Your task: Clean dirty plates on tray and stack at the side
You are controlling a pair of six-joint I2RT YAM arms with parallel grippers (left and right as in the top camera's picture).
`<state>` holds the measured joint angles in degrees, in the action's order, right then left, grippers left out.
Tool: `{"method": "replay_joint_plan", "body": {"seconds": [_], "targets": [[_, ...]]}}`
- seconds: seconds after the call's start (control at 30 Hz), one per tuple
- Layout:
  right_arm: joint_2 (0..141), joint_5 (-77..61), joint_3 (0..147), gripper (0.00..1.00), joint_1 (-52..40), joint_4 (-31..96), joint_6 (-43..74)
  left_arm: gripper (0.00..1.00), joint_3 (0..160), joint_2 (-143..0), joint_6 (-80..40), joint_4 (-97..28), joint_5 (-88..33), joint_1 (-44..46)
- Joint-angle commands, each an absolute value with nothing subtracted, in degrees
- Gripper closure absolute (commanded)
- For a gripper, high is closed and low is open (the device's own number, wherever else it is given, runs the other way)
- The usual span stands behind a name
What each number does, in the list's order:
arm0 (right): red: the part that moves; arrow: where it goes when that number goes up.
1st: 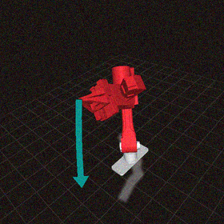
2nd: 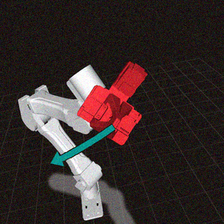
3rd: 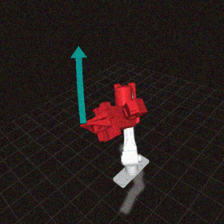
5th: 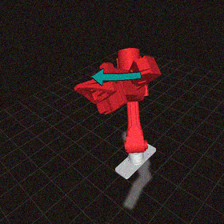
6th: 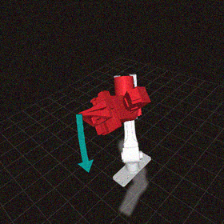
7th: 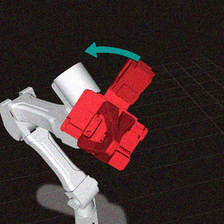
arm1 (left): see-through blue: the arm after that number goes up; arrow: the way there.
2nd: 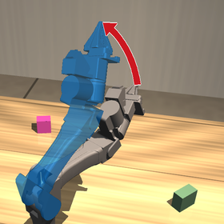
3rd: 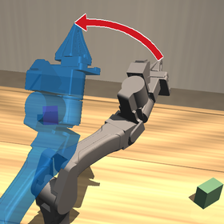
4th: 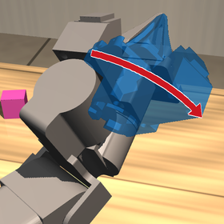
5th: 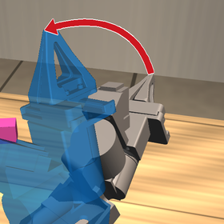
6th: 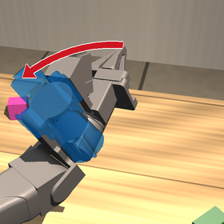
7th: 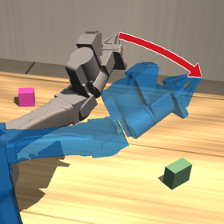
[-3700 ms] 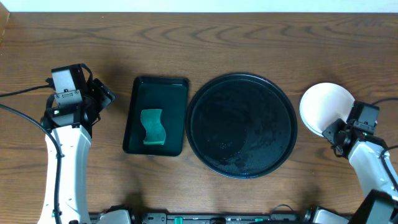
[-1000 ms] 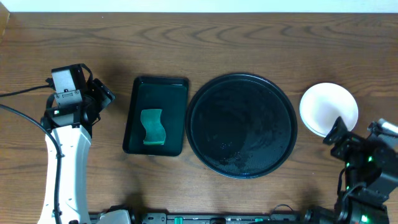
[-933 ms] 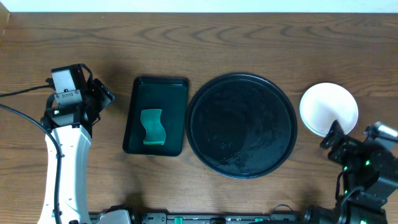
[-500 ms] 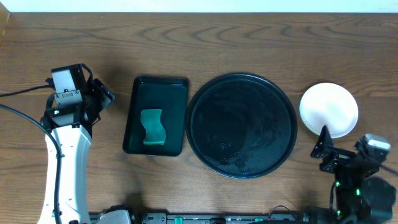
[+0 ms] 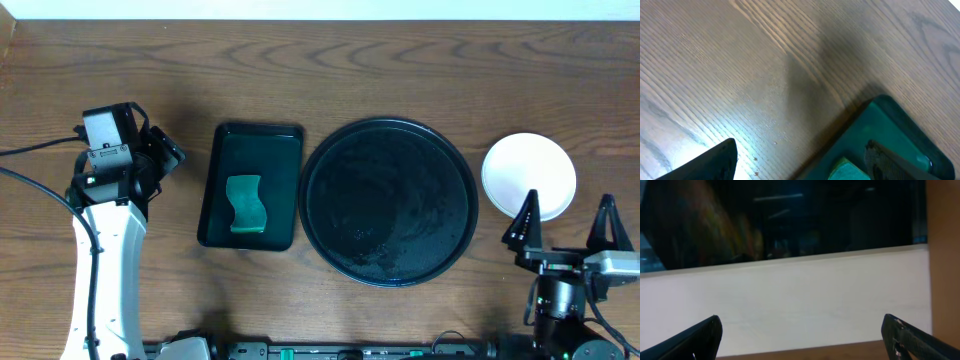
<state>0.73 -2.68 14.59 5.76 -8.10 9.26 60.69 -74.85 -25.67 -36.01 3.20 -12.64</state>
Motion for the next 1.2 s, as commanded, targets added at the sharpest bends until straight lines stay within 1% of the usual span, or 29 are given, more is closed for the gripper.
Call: {"method": "replay_joint_plan", "body": {"seconds": [0.0,0.47,0.7,0.9,1.03,1.17], "targets": [[0.3,-3.5,11.7,0.01,5.2,-10.4,10.7,0.19,61.6,-74.8,-25.7,-36.2,3.9,-12.8],[0.3,-3.5,0.3,0.01,3.3,-12.7,10.7,0.19,61.6,-74.8,-25.7,-36.2,3.9,-12.8],[0.3,-3.4,0.3,0.01,2.8,-6.2,7.0,0.19,61.6,-74.8,-25.7,-36.2,3.9,-12.8],[0.3,-3.3,0.3,0.01,-1.4,4.2,-0.8,0.18,61.6,-74.8,-25.7,-36.2,3.9,-12.8],[0.3,-3.3,0.3,0.01,-2.5,4.1,-3.8,0.19,61.6,-74.8,-25.7,-36.2,3.9,-12.8],[0.3,-3.5,0.3,0.01,-2.6,4.1,-3.5,0.19,61.6,-74.8,-25.7,-36.2,3.9,-12.8]]}}
